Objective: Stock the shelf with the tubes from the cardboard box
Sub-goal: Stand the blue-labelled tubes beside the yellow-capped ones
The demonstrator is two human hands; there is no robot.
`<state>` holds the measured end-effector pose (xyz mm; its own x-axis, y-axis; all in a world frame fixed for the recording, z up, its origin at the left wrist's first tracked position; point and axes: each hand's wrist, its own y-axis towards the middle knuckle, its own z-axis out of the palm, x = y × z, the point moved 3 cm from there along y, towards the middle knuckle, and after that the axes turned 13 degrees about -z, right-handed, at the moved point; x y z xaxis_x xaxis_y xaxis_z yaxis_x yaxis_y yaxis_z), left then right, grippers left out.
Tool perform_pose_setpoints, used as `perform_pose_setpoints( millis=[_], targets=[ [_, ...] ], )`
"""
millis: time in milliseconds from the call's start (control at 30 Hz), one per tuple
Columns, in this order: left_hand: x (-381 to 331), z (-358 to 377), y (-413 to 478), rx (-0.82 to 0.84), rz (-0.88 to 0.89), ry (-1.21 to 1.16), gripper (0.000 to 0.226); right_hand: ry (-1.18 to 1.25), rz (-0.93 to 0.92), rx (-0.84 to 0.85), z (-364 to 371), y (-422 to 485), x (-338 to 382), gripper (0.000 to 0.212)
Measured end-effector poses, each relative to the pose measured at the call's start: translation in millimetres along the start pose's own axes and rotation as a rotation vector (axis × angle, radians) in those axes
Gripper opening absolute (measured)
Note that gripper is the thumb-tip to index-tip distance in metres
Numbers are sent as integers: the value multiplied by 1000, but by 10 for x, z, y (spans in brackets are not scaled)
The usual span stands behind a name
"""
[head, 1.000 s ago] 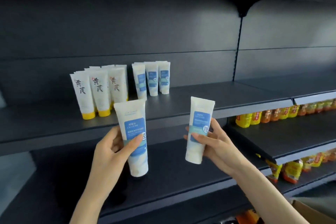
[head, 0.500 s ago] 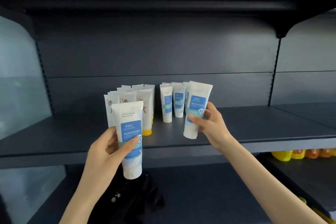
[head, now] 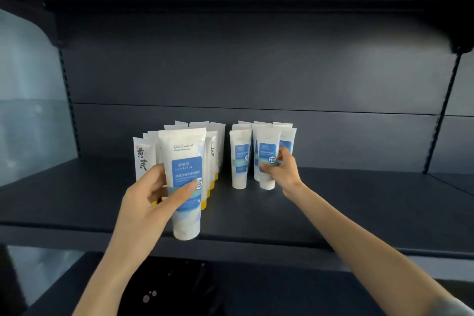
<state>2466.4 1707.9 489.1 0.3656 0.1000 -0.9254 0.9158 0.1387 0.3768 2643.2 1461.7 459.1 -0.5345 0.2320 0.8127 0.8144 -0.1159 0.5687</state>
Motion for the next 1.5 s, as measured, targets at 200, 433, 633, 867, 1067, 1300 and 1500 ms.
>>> perform_pose_setpoints(
  millis=[200,433,633,867,1067,1300,1500],
  targets=[
    [29,205,57,-20,-20,43,29,-48,-17,78,127,52,-146,39],
    [-40,235,123,11,-33,77,35,-141,-21,27,108,44,-165,40],
    [-76,247,155,55,-31,86,38,-187,33,-12,161,82,-183,42],
    [-86,251,236,109,-37,59,34,-21,146,-150,-109,45,-107,57],
    [-63,528,328,154,-27,-10,27,156,46,-145,-442,-466,401,24],
    [-104,959,353,210,47,-13,29,182,-223,256,-314,-1213,858,71],
    [-92,1229,297,193,71,-37,40,42,-354,138,-235,-1334,940,74]
  ],
)
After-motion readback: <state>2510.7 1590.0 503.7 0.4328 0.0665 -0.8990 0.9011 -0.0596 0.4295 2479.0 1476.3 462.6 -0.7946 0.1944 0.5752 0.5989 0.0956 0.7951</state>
